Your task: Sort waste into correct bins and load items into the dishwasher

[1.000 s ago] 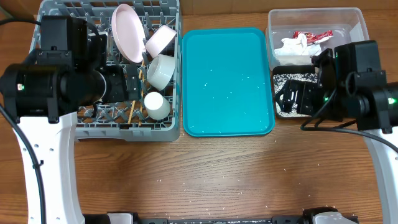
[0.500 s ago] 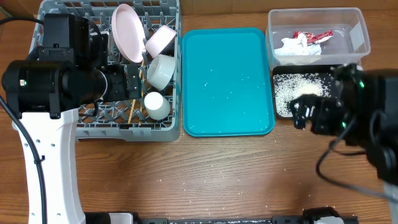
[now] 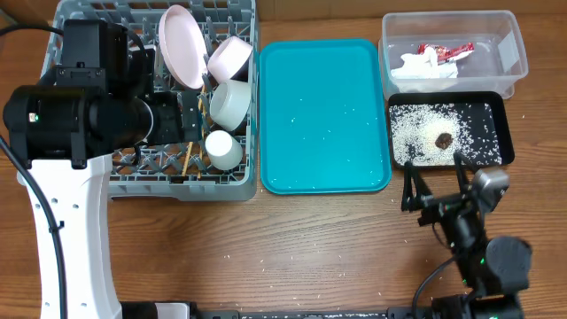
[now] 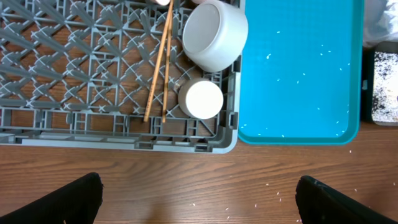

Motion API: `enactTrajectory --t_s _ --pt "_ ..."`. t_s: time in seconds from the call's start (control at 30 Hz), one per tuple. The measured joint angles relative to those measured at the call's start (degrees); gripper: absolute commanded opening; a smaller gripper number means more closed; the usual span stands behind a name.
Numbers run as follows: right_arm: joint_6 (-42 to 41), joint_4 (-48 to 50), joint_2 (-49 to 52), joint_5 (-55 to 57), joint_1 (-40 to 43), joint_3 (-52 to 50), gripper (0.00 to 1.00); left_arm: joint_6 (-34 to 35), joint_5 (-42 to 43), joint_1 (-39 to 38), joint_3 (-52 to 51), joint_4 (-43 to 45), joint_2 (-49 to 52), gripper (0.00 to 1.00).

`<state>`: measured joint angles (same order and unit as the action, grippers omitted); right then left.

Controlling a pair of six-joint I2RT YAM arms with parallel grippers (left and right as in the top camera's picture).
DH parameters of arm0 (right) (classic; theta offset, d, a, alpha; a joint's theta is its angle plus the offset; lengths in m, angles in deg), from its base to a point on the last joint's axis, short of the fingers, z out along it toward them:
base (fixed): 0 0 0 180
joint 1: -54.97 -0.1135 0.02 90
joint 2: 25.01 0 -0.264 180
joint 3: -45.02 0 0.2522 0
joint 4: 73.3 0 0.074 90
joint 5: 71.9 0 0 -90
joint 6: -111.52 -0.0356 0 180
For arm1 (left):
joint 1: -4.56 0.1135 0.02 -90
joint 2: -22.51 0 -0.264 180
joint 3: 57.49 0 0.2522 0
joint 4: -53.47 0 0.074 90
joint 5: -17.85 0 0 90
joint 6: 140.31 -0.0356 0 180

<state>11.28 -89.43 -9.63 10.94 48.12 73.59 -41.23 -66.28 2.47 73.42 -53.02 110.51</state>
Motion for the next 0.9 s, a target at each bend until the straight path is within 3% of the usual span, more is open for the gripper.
enactTrajectory --t_s 0.1,0.37,0.5,0.63,0.9 --pt "0.0 0.9 -5.2 -0.1 0.0 -6.8 1.00 0.0 0.0 0.0 -0.1 -0.1 0.1 1.00" --pt "0.0 5.0 -11.7 0.4 0.0 -13.1 1.00 0.0 0.0 0.0 -0.1 -0.1 0.1 1.00" --pt "0.0 5.6 -13.3 0.6 0.1 -13.7 1.00 0.0 0.0 0.0 -0.1 -0.1 0.1 1.00" --pt "0.0 -1.9 -14.6 0.5 0.5 -13.7 1.00 0.0 0.0 0.0 -0.1 -0.1 0.1 1.00" --pt "0.0 -2.1 -14.6 0.2 0.5 -13.7 1.00 0.0 0.0 0.0 -0.1 -0.1 0.1 1.00"
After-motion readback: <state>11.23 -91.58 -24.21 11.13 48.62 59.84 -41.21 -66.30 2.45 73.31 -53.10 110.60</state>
